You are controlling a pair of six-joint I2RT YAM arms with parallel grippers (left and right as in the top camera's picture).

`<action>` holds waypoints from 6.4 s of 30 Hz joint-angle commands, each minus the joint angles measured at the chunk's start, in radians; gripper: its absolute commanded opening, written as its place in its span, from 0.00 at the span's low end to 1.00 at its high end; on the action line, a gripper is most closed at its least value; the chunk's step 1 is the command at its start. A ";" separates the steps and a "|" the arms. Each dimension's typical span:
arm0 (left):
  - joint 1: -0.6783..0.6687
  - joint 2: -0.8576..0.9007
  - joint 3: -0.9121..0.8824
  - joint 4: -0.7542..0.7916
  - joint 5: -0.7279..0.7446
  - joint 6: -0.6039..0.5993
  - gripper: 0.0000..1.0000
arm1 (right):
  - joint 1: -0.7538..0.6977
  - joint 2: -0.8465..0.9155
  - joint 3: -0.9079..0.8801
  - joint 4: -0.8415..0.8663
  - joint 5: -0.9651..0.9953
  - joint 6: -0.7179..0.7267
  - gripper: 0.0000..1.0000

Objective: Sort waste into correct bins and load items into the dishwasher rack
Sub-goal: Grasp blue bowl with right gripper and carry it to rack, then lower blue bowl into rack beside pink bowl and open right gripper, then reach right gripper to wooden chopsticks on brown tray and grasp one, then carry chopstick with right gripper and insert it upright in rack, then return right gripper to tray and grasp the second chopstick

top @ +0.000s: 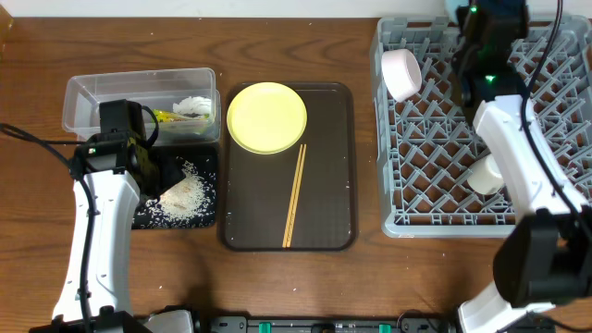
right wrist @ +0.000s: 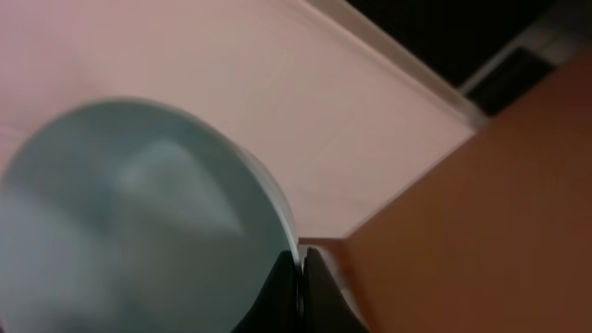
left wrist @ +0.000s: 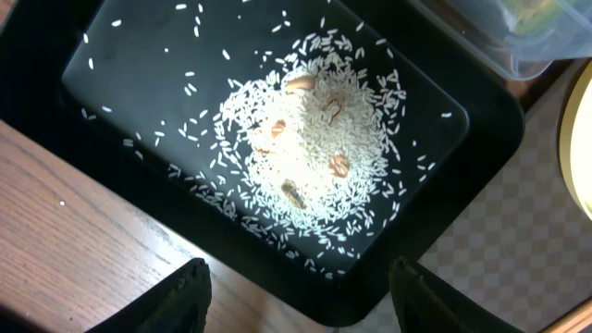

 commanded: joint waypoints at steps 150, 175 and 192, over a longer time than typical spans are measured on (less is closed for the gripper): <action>0.003 -0.002 0.007 -0.004 -0.018 -0.005 0.77 | 0.213 -0.061 -0.169 -1.182 -0.582 0.803 0.04; 0.003 -0.002 0.007 -0.006 -0.018 -0.005 0.78 | 0.455 -0.049 -0.030 -0.994 -0.767 0.781 0.47; 0.003 -0.002 0.007 -0.006 -0.018 -0.005 0.78 | 0.730 0.307 -0.030 -0.853 -0.641 0.929 0.47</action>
